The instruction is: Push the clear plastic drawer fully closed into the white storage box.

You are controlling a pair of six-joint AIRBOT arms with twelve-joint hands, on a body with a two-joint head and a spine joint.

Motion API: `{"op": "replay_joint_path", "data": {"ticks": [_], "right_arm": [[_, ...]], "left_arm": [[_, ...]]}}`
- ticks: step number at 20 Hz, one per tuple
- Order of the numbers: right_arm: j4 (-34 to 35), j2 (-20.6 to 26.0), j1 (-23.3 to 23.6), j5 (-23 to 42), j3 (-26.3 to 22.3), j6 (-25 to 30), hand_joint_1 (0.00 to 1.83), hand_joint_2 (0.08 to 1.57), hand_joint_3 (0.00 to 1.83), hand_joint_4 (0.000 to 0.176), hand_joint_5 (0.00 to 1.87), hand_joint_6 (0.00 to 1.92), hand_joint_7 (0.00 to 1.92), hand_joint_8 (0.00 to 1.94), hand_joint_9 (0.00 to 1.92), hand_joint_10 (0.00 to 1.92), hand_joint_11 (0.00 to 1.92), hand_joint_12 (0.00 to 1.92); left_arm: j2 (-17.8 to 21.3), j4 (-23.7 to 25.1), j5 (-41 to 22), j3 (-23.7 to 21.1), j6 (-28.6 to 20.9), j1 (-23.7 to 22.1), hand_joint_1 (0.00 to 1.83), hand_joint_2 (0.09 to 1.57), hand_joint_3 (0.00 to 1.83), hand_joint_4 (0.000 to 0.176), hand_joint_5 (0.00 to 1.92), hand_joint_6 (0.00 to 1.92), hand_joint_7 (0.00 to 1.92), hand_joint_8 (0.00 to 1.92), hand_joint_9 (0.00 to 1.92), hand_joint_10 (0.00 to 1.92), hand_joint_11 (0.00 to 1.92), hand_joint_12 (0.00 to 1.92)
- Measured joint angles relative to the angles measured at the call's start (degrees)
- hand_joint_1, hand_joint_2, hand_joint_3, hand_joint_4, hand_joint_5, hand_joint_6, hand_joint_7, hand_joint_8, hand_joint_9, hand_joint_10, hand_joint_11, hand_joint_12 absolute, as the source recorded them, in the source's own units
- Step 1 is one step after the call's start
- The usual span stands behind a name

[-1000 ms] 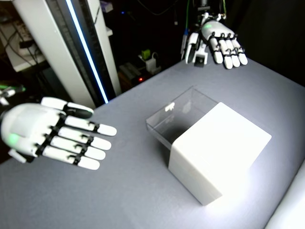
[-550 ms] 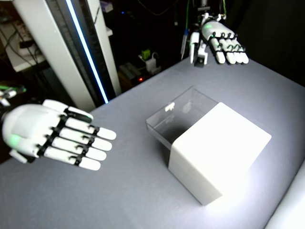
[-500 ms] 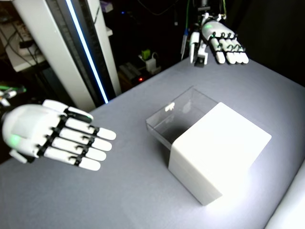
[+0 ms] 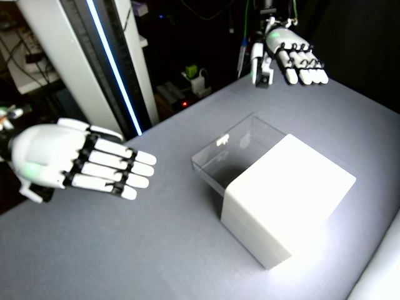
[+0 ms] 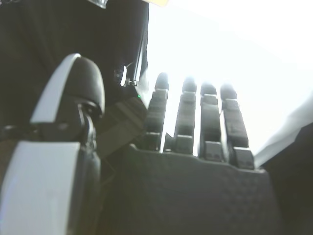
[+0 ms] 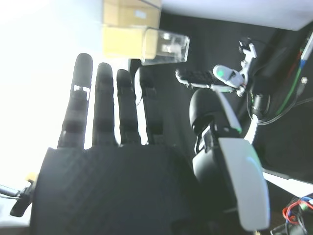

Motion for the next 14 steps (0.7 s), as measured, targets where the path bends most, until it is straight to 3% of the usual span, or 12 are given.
{"op": "replay_joint_path", "data": {"ticks": [2,4,9,11,14], "right_arm": [[-2.6,0.0,0.9,-0.7,0.0,1.6,0.25,1.43,0.0,0.0,0.35,0.02,0.33,0.01,0.34,0.09,0.0,1.24],[-5.9,-1.2,4.0,-2.2,1.1,4.4,0.22,1.43,0.0,0.0,0.4,0.02,0.4,0.02,0.37,0.12,0.0,1.44],[-13.2,-9.0,11.9,-9.4,5.9,11.3,0.2,1.44,0.0,0.0,0.39,0.01,0.43,0.01,0.41,0.15,0.0,1.29],[-15.9,-11.4,14.2,-12.1,7.1,12.8,0.19,1.44,0.0,0.0,0.36,0.0,0.4,0.0,0.41,0.16,0.0,1.33],[-16.8,-13.5,15.7,-12.7,8.0,13.8,0.35,1.41,0.0,0.0,0.4,0.01,0.42,0.01,0.44,0.19,0.0,1.37]], "left_arm": [[0.1,-0.6,-0.1,-0.1,0.1,0.1,0.08,1.37,0.01,0.059,0.0,0.0,0.0,0.0,0.0,0.0,0.0,0.0],[0.1,-1.2,-0.7,-0.1,0.4,0.6,0.07,1.39,0.01,0.046,0.0,0.0,0.0,0.0,0.0,0.0,0.0,0.0],[0.4,-2.2,-2.1,-0.2,0.5,1.4,0.1,1.39,0.01,0.047,0.0,0.0,0.0,0.0,0.0,0.0,0.0,0.0],[0.4,-3.2,-2.2,-0.2,0.5,1.6,0.06,1.39,0.0,0.059,0.0,0.0,0.0,0.0,0.0,0.0,0.0,0.0],[0.5,-3.5,-3.0,-0.2,0.6,1.9,0.08,1.38,0.0,0.058,0.0,0.0,0.0,0.0,0.0,0.0,0.0,0.0]]}}
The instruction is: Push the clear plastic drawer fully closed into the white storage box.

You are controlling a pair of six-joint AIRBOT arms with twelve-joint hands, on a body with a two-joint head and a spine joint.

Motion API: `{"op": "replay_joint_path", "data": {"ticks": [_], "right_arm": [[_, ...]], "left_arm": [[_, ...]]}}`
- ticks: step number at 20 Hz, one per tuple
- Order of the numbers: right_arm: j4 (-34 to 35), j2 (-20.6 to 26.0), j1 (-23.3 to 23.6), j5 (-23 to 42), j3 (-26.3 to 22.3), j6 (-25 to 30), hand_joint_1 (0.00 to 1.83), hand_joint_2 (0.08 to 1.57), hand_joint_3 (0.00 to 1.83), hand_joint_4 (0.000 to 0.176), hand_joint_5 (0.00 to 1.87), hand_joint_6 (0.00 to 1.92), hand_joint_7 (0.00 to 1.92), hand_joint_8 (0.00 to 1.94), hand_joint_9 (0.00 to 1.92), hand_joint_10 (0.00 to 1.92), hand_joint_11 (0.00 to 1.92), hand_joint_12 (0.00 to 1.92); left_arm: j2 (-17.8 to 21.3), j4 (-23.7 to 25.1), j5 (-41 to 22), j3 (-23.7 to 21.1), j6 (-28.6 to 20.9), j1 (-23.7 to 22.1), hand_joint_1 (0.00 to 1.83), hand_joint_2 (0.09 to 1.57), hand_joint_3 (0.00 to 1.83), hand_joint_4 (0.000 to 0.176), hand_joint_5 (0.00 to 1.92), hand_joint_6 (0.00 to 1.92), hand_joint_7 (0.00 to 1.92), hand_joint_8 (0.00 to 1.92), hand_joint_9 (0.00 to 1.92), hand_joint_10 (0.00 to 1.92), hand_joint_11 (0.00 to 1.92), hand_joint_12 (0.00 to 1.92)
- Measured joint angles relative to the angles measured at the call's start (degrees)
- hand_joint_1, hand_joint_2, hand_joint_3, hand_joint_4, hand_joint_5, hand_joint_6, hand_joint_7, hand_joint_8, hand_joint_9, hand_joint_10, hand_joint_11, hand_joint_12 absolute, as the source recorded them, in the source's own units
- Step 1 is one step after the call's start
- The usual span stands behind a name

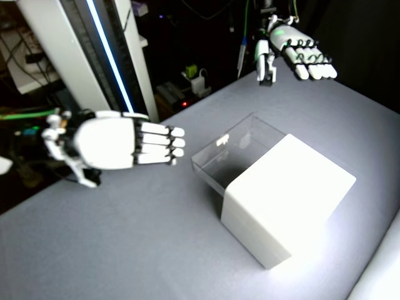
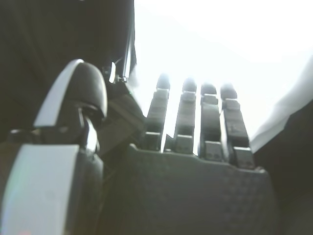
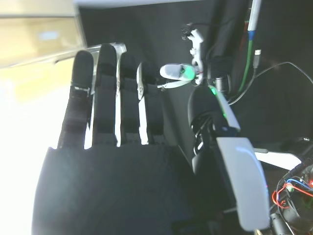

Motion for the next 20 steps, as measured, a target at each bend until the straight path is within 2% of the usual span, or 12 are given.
{"op": "replay_joint_path", "data": {"ticks": [2,3,5,6,8,10,12,16,17,18,20], "right_arm": [[-0.4,-1.3,1.4,-0.9,0.9,0.2,0.4,1.4,0.0,0.0,0.41,0.01,0.42,0.0,0.45,0.19,0.0,1.4],[-0.4,-1.9,1.9,-1.0,1.2,0.4,0.37,1.41,0.0,0.0,0.41,0.01,0.43,0.0,0.46,0.19,0.0,1.43],[-1.1,-3.2,3.3,-1.2,1.7,0.7,0.36,1.41,0.0,0.0,0.42,0.01,0.44,0.01,0.46,0.19,0.0,1.47],[-1.5,-3.9,4.1,-1.3,1.8,0.7,0.34,1.41,0.0,0.0,0.42,0.01,0.44,0.0,0.45,0.18,0.0,1.46],[-1.7,-4.9,5.2,-1.2,2.1,0.7,0.41,1.39,0.0,0.0,0.39,0.0,0.41,0.0,0.45,0.17,0.0,1.44],[-1.4,-6.2,5.7,-0.9,2.7,0.8,0.49,1.38,0.0,0.0,0.36,0.0,0.36,0.0,0.4,0.14,0.0,1.34],[-1.0,-7.6,6.6,-0.9,3.3,0.8,0.39,1.41,0.01,0.0,0.28,0.0,0.27,0.0,0.32,0.09,0.0,1.27],[0.0,-9.2,7.3,-0.6,4.8,0.8,0.53,1.36,0.0,0.0,0.31,0.01,0.29,0.01,0.33,0.06,0.0,1.32],[0.2,-9.6,7.6,-0.6,5.3,0.8,0.39,1.41,0.0,0.0,0.2,0.0,0.22,0.0,0.28,0.02,0.0,1.16],[0.6,-10.1,7.7,-0.8,5.7,0.8,0.42,1.4,0.0,0.0,0.23,0.01,0.25,0.01,0.31,0.02,0.0,1.26],[1.1,-10.8,7.7,-1.8,6.3,0.8,0.31,1.43,0.01,0.0,0.23,0.01,0.21,0.01,0.3,0.01,0.0,1.26]], "left_arm": [[0.0,-0.7,-0.1,-0.3,0.2,0.1,0.09,1.38,0.0,0.052,0.0,0.0,0.0,0.0,0.0,0.0,0.0,0.0],[0.0,-0.7,-0.2,-0.3,0.2,0.1,0.07,1.38,0.0,0.059,0.0,0.0,0.0,0.0,0.0,0.0,0.0,0.0],[0.0,-0.7,-0.4,-0.3,0.2,0.2,0.06,1.39,0.0,0.06,0.0,0.0,0.0,0.0,0.0,0.0,0.0,0.0],[0.0,-0.9,-0.5,-0.3,0.2,0.2,0.08,1.39,0.0,0.061,0.0,0.0,0.0,0.0,0.0,0.0,0.0,0.0],[0.0,-1.1,-0.5,-0.3,0.2,0.2,0.08,1.39,0.0,0.065,0.0,0.0,0.0,0.0,0.0,0.0,0.0,0.0],[0.2,-1.0,-0.6,-0.3,0.2,0.2,0.1,1.38,0.0,0.078,0.0,0.0,0.0,0.0,0.0,0.0,0.0,0.0],[0.2,-1.2,-1.0,-0.3,0.2,0.2,0.09,1.38,0.0,0.08,0.0,0.0,0.0,0.0,0.0,0.0,0.0,0.0],[0.2,-1.3,-1.1,-0.3,0.3,0.2,0.07,1.38,0.0,0.076,0.0,0.0,0.0,0.0,0.0,0.0,0.0,0.0],[0.2,-1.3,-1.2,-0.3,0.3,0.2,0.06,1.38,0.0,0.06,0.0,0.0,0.0,0.0,0.0,0.0,0.0,0.0],[0.2,-1.4,-1.3,-0.3,0.4,0.2,0.06,1.38,0.0,0.059,0.0,0.0,0.0,0.0,0.0,0.0,0.0,0.0],[0.2,-1.6,-1.5,-0.3,0.4,0.4,0.05,1.37,0.0,0.068,0.0,0.0,0.0,0.0,0.0,0.0,0.0,0.0]]}}
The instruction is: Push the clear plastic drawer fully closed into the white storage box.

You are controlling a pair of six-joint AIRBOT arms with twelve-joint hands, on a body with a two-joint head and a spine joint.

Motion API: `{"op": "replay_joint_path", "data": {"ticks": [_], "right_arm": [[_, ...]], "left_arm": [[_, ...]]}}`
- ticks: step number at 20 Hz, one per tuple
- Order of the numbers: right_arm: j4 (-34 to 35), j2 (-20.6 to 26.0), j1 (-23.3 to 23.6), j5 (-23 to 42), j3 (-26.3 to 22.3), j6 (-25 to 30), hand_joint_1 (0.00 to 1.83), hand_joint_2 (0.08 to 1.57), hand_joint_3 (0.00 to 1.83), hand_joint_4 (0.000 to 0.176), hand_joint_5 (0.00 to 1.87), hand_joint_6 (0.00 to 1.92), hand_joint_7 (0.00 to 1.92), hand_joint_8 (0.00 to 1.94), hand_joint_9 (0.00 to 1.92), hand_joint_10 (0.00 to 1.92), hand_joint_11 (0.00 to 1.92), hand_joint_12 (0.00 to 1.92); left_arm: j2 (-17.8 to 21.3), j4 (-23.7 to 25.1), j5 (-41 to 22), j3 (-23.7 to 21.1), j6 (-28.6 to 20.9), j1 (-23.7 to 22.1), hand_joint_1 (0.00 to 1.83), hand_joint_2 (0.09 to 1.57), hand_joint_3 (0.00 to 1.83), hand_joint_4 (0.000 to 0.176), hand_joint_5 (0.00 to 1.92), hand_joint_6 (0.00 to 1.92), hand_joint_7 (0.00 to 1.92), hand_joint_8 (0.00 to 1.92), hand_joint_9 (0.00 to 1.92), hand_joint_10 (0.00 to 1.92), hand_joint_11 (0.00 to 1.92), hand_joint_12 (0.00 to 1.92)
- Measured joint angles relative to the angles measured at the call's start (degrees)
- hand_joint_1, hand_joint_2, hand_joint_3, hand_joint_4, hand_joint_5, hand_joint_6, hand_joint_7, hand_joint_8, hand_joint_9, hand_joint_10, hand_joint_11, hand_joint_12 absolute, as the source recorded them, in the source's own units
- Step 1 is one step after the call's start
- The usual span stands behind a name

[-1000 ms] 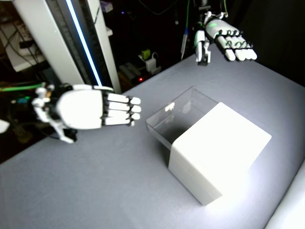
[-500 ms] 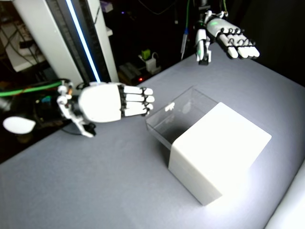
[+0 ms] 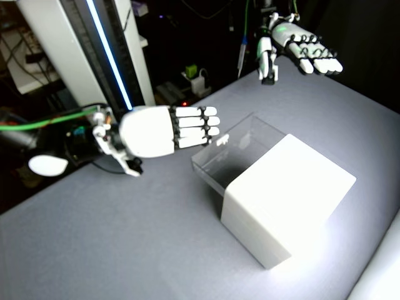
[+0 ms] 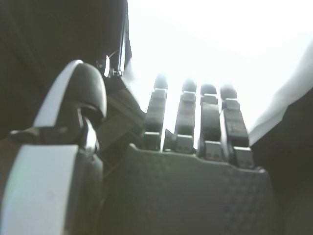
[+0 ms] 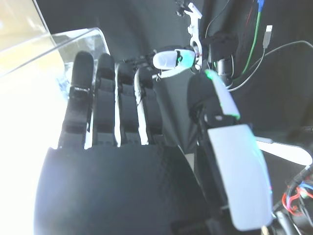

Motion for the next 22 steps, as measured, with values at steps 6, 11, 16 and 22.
{"op": "replay_joint_path", "data": {"ticks": [6,11,16,22], "right_arm": [[-0.1,-0.3,0.0,-1.4,0.4,0.0,0.36,1.44,0.0,0.0,0.22,0.01,0.19,0.01,0.24,0.01,0.0,1.0],[-0.3,-0.3,0.0,-1.6,0.5,0.0,0.38,1.42,0.0,0.0,0.24,0.0,0.14,0.0,0.04,0.01,0.0,0.38],[-1.1,-0.2,0.4,-2.2,0.7,0.0,0.43,1.39,0.0,0.0,0.22,0.0,0.03,0.0,0.0,0.0,0.0,0.0],[-1.7,-0.1,1.7,-2.6,0.9,-0.5,0.39,1.42,0.0,0.0,0.22,0.0,0.01,0.0,0.0,0.0,0.0,0.0]], "left_arm": [[0.0,-0.2,-0.5,0.0,0.2,0.1,0.03,1.38,0.0,0.065,0.0,0.0,0.0,0.0,0.0,0.0,0.0,0.0],[0.0,-0.3,-1.0,-0.1,0.2,0.4,0.03,1.38,0.0,0.072,0.0,0.0,0.0,0.0,0.0,0.0,0.0,0.0],[0.0,-0.7,-1.1,-0.1,0.2,0.5,0.0,1.36,0.0,0.053,0.0,0.0,0.0,0.0,0.0,0.0,0.0,0.0],[0.0,-0.8,-1.1,-0.1,0.2,0.5,0.0,1.36,0.0,0.066,0.0,0.0,0.0,0.0,0.0,0.0,0.0,0.0]]}}
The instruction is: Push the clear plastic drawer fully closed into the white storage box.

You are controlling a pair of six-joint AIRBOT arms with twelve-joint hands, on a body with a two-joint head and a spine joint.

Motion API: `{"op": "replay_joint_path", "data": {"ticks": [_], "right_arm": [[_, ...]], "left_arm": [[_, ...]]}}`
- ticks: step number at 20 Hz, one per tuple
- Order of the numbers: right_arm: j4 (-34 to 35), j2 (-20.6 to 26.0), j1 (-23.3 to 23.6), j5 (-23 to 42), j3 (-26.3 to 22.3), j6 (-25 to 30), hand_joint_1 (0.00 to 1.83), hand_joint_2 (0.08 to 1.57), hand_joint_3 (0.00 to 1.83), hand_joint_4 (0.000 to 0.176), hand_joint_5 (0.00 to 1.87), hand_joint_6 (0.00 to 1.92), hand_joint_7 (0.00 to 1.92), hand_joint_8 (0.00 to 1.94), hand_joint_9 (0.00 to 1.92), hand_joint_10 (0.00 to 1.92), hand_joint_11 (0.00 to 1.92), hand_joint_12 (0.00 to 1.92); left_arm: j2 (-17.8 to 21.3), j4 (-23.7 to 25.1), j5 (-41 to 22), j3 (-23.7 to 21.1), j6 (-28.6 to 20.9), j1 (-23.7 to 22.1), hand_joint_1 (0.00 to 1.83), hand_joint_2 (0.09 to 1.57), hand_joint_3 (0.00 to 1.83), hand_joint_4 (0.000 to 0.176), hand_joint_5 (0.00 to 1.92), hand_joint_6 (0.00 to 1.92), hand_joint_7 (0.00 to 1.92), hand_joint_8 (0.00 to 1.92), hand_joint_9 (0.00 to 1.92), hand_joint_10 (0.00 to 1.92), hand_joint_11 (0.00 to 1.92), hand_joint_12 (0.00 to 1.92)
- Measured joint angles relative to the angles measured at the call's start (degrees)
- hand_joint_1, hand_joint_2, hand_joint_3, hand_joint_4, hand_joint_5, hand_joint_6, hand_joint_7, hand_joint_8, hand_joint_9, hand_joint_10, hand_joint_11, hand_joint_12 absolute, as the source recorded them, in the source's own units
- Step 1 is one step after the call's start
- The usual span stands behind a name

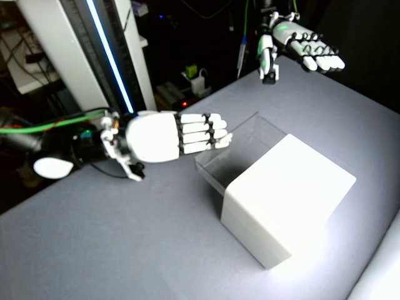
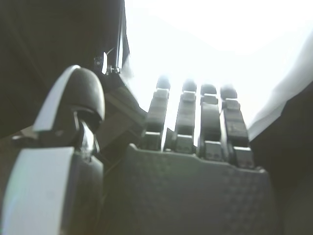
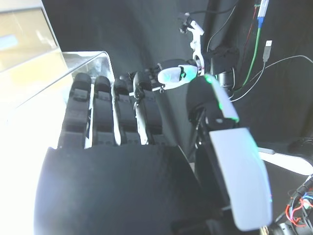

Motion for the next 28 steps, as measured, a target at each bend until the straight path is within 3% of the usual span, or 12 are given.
{"op": "replay_joint_path", "data": {"ticks": [2,5,10,15,17,18,19,21,24,26,27,28], "right_arm": [[0.0,0.1,0.5,-0.4,0.2,-0.2,0.43,1.42,0.0,0.0,0.21,0.0,0.02,0.0,0.0,0.0,0.0,0.0],[0.2,0.2,0.9,-1.2,0.7,-0.9,0.41,1.42,0.0,0.0,0.19,0.01,0.04,0.0,0.0,0.0,0.0,0.0],[1.3,-0.2,1.5,-3.3,1.6,-2.6,0.38,1.43,0.0,0.0,0.2,0.01,0.03,0.0,0.0,0.0,0.0,0.0],[2.2,-1.5,3.1,-6.1,3.0,-3.9,0.49,1.41,0.0,0.0,0.25,0.02,0.05,0.0,0.0,0.0,0.04,0.03],[2.6,-2.1,3.7,-7.3,3.5,-4.8,0.53,1.4,0.01,0.0,0.27,0.0,0.05,0.0,0.03,0.0,0.0,0.24],[2.6,-2.6,4.2,-7.8,4.1,-5.0,0.52,1.42,0.0,0.0,0.25,0.0,0.03,0.0,0.01,0.0,0.0,0.16],[3.3,-2.9,4.4,-8.5,4.5,-5.1,0.49,1.42,0.0,0.0,0.25,0.0,0.02,0.0,0.0,0.0,0.0,0.13],[4.5,-3.3,4.9,-9.5,5.1,-6.2,0.49,1.43,0.0,0.0,0.26,0.0,0.01,0.0,0.0,0.0,0.0,0.25],[5.7,-3.5,5.2,-10.6,5.5,-7.6,0.51,1.43,0.0,0.0,0.24,0.0,0.06,0.01,0.02,0.0,0.0,0.15],[6.8,-3.6,5.5,-11.3,5.8,-8.2,0.46,1.43,0.0,0.0,0.22,0.0,0.01,0.0,0.0,0.0,0.0,0.0],[7.4,-3.6,5.7,-11.7,6.0,-8.9,0.46,1.43,0.0,0.0,0.22,0.0,0.0,0.0,0.0,0.0,0.0,0.0],[8.2,-3.6,5.8,-11.9,6.2,-9.5,0.47,1.43,0.0,0.0,0.22,0.0,0.0,0.0,0.0,0.0,0.0,0.0]], "left_arm": [[0.0,0.0,0.0,0.0,0.0,0.0,0.0,1.36,0.0,0.07,0.0,0.0,0.0,0.0,0.0,0.0,0.0,0.0],[0.0,0.0,0.0,0.0,0.0,0.0,0.04,1.38,0.0,0.048,0.0,0.0,0.0,0.0,0.0,0.0,0.0,0.0],[0.0,0.0,-0.2,0.0,0.0,0.0,0.1,1.39,0.0,0.049,0.0,0.0,0.0,0.0,0.0,0.0,0.0,0.0],[0.0,-0.2,-0.4,0.0,0.0,0.2,0.05,1.39,0.0,0.065,0.0,0.0,0.0,0.0,0.0,0.0,0.0,0.0],[0.0,-0.2,-0.5,0.0,0.0,0.4,0.12,1.39,0.0,0.071,0.0,0.0,0.0,0.0,0.0,0.0,0.0,0.0],[0.0,-0.2,-0.4,0.0,0.0,0.4,0.12,1.39,0.0,0.076,0.0,0.0,0.0,0.0,0.0,0.0,0.0,0.0],[0.0,-0.2,-0.4,0.0,0.0,0.4,0.12,1.39,0.0,0.073,0.0,0.0,0.0,0.0,0.0,0.0,0.0,0.0],[0.0,-0.2,-0.4,0.0,0.0,0.4,0.1,1.39,0.0,0.064,0.0,0.0,0.0,0.0,0.0,0.0,0.0,0.0],[0.0,-0.2,-0.4,0.0,0.0,0.4,0.08,1.4,0.0,0.048,0.0,0.0,0.0,0.0,0.0,0.0,0.0,0.0],[0.0,-0.2,-0.4,0.0,0.0,0.4,0.07,1.4,0.0,0.049,0.0,0.0,0.0,0.0,0.0,0.0,0.0,0.0],[0.0,-0.2,-0.4,0.0,0.0,0.4,0.09,1.4,0.0,0.061,0.0,0.0,0.0,0.0,0.0,0.0,0.0,0.0],[0.0,-0.2,-0.4,0.0,0.0,0.4,0.09,1.4,0.0,0.052,0.0,0.0,0.0,0.0,0.0,0.0,0.0,0.0]]}}
